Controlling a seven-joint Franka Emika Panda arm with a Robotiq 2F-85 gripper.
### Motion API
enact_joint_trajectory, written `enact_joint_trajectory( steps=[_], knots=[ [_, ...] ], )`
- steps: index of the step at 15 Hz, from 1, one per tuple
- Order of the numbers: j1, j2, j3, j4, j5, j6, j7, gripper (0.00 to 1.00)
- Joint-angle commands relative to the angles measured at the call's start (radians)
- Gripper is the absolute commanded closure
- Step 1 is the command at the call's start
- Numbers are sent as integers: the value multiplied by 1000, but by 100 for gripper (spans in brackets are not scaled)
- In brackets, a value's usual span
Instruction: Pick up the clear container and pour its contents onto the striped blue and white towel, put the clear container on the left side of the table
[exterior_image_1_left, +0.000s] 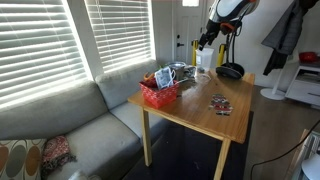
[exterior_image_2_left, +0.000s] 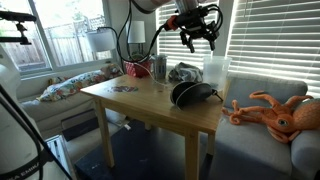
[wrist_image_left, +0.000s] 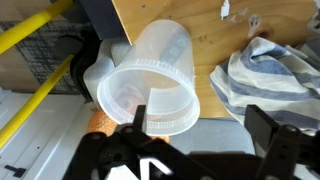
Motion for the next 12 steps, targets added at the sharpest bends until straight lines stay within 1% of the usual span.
enact_joint_trajectory(
  steps=[1, 2, 3, 4, 6, 10, 11, 12],
  knots=[
    [-5, 73, -12, 38, 44, 57, -52, 0],
    [-6, 85, -12, 40, 51, 64, -58, 0],
    [-6, 96, -11, 44, 58, 70, -64, 6],
    [-7, 107, -10, 49, 66, 73, -69, 28],
    [-9, 122, -7, 54, 79, 74, -73, 32],
    [-10, 135, -3, 68, 114, 51, -69, 60],
    [-10, 135, -3, 70, 117, 54, -61, 69],
    [-10, 136, -3, 72, 123, 52, -62, 74]
  ],
)
